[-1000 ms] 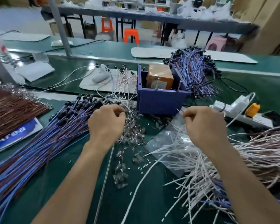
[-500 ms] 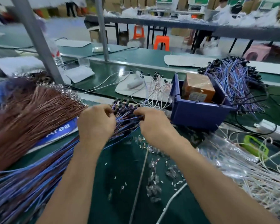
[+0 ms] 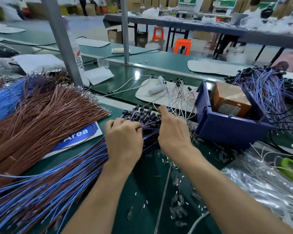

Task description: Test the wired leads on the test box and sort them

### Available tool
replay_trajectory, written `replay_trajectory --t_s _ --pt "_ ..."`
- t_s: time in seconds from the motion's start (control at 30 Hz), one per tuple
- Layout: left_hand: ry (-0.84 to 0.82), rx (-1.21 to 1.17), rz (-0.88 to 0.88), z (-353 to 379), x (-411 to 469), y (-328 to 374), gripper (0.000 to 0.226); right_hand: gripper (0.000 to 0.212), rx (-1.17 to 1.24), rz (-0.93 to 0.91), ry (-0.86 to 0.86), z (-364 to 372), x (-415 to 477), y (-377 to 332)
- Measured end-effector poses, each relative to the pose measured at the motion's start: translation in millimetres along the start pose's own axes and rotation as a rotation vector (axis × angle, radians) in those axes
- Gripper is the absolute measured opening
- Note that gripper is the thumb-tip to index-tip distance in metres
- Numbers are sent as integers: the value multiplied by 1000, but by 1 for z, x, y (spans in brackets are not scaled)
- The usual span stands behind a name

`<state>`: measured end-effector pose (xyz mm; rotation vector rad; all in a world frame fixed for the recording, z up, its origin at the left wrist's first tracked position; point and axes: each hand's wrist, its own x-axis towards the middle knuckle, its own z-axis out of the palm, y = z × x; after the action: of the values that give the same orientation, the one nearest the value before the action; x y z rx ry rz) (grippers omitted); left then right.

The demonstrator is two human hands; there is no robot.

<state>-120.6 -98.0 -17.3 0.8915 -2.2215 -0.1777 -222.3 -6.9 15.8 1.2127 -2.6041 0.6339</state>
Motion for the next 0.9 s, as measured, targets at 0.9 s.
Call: replay_trajectory --t_s 0.9 --pt "-48 -263 -102 5 -2 4 11 35 364 296 387 -115 -43 44"
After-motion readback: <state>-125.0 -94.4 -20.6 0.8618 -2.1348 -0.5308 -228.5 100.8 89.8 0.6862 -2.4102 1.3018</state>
